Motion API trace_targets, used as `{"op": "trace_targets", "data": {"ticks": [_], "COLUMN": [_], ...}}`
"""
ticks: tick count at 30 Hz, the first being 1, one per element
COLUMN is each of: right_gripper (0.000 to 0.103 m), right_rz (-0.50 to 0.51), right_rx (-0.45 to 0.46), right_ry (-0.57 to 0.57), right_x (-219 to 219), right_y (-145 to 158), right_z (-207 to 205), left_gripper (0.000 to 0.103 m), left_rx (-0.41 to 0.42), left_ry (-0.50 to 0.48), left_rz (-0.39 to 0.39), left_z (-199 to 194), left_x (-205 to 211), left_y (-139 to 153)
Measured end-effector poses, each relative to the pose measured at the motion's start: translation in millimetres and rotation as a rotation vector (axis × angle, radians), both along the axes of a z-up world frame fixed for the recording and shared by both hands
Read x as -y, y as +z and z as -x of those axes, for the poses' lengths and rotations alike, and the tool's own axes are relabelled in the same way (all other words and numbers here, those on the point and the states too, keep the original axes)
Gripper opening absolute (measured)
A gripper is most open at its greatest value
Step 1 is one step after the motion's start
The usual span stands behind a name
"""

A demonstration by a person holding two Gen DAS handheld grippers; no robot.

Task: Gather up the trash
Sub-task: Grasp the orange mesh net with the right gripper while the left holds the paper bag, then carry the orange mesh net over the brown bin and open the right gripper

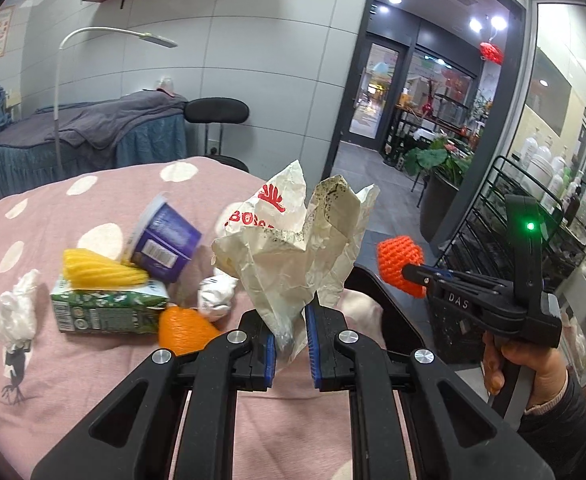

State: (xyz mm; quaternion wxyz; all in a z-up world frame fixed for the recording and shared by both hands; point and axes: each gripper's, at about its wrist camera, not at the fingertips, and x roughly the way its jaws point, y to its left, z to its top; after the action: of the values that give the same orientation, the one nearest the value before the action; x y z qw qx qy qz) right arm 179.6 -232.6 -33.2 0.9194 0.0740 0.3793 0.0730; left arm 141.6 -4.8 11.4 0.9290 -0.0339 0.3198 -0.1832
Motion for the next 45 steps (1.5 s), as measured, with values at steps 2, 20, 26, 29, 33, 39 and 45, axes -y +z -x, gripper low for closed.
{"op": "trace_targets", "data": {"ticks": [2,20,26,29,33,39,45], "right_gripper": [0.011,0.011,0.017,0.061,0.070,0.074,0.074], "right_rz": [-0.001,0.018,-0.015,-0.018,-0.034,-0.055,-0.053], "right_rx": [-0.017,-0.181,-0.281,-0.309,-0.303,-0.300,-0.271], "right_ry": [-0.021,-0.150,-0.184,-0.206,-0.232,-0.254,-0.281], "right_x": [9,47,55,57,58,64,72], "right_y": [-8,-88,-133,-146,-149,-146,-132], "right_z": [6,1,-17,-22,-15,3,25], "left_gripper": [0.013,0.013,0.013,0.013,0.013,0.013,0.013], "left_rx": [-0.006,-0.017,-0.019,-0.029,-0.039,-0.044,-0.078], "left_ry": [-0.022,-0.155,-0.172,-0.180,-0.187,-0.205,-0.234], "left_rz": [0.002,-0.050,-0.068,-0.072,-0.075,-0.080,-0.060], "left_z": [-1,-1,-3,-5,-7,-11,-19], "left_x": [8,80,93,98,103,114,128], "left_y": [-1,-10,-12,-14,-17,-17,-22]}}
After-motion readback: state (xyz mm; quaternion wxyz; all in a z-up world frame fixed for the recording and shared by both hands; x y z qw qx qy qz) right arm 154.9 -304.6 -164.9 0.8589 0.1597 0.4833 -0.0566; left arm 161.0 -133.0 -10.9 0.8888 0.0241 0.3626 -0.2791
